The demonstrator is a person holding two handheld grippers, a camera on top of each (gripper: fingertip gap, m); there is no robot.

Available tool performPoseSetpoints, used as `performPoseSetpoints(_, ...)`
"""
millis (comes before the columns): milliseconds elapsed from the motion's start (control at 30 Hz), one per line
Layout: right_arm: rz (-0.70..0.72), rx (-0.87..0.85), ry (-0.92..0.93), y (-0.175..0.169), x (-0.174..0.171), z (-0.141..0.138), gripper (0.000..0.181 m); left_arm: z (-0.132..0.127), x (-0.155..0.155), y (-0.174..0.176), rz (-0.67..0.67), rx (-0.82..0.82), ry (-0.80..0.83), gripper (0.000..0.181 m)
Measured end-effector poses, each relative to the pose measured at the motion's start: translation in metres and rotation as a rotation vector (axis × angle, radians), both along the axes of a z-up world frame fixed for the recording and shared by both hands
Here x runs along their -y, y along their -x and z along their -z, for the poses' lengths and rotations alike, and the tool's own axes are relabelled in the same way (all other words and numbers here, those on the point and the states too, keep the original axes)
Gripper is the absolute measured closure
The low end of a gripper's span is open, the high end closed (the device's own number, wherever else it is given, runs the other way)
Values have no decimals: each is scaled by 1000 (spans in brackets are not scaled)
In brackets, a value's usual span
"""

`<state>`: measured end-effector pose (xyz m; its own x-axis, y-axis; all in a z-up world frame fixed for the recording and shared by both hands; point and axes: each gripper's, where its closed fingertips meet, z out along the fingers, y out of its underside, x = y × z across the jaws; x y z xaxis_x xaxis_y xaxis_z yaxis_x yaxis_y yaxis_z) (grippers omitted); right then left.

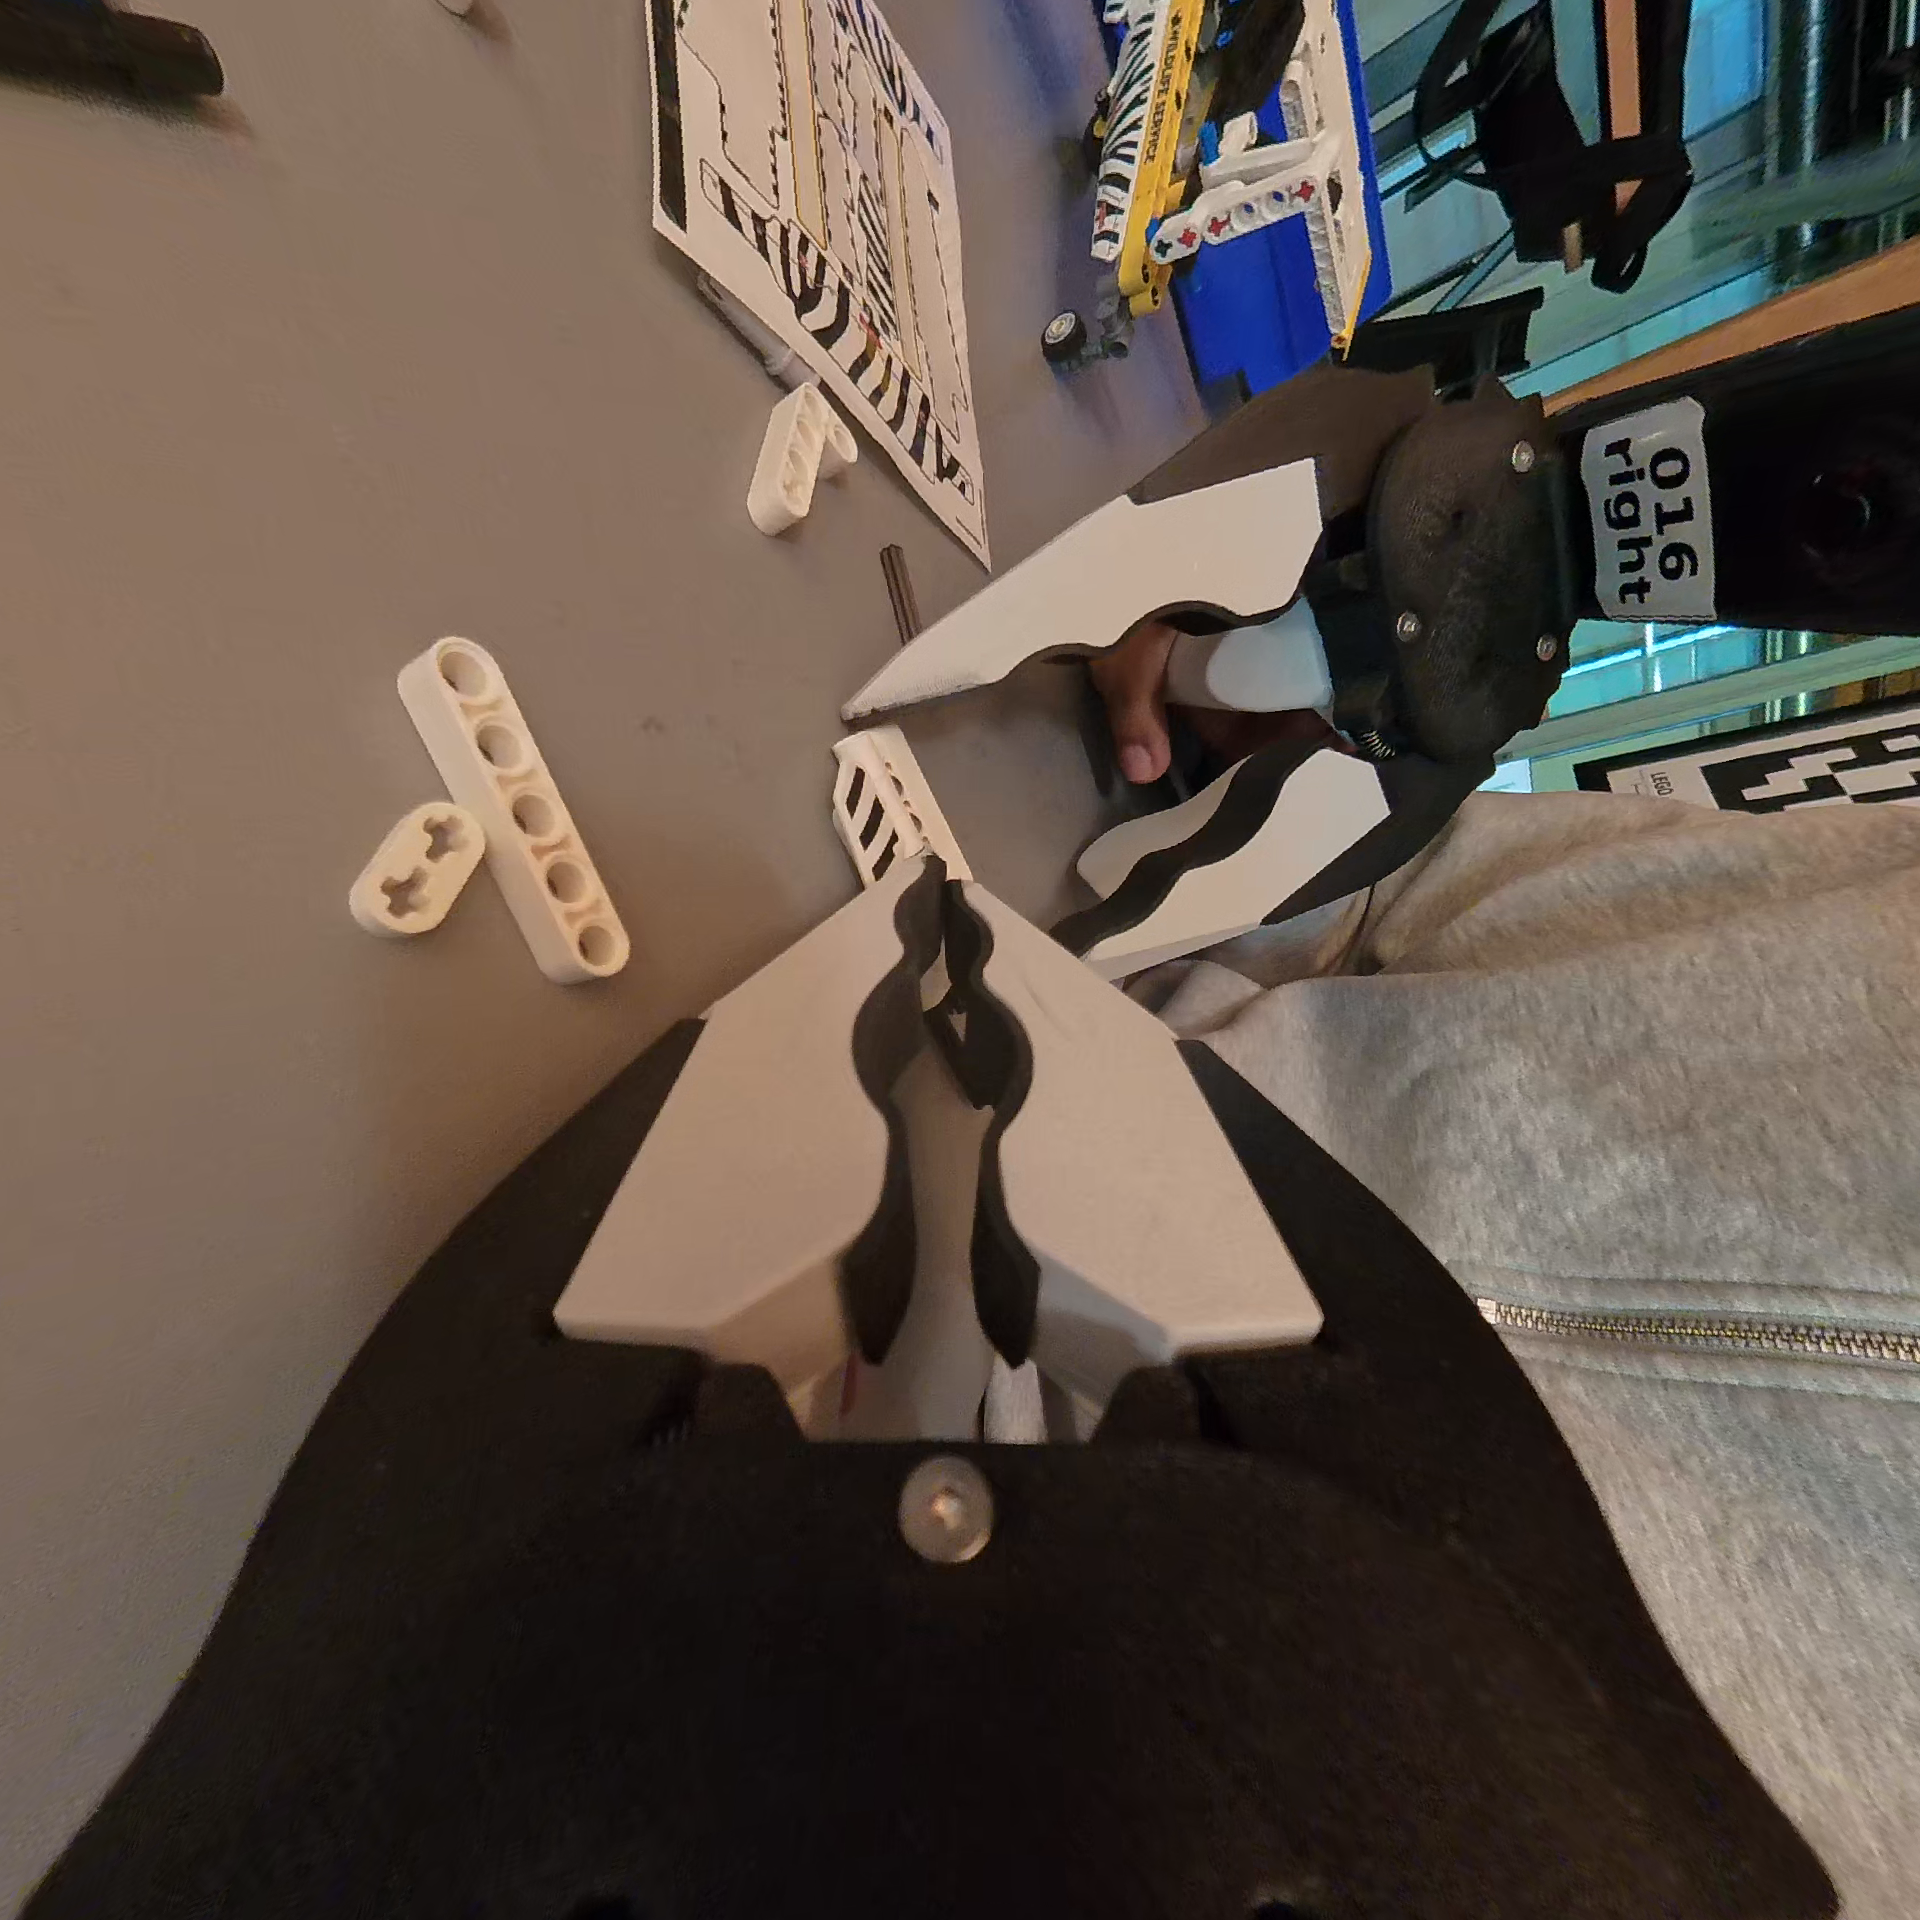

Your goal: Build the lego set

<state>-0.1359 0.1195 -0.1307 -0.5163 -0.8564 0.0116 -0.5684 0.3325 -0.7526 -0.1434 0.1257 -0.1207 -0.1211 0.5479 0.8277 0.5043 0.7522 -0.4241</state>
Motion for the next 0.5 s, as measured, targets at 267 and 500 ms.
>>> performPoseSetpoints(267,27,8,-19,0,2,0,124,0,0,0,1,-1,-2,181)
performPoseSetpoints(500,67,2,-46,0,2,-2,125,0,0,0,3,-1,-7,181)
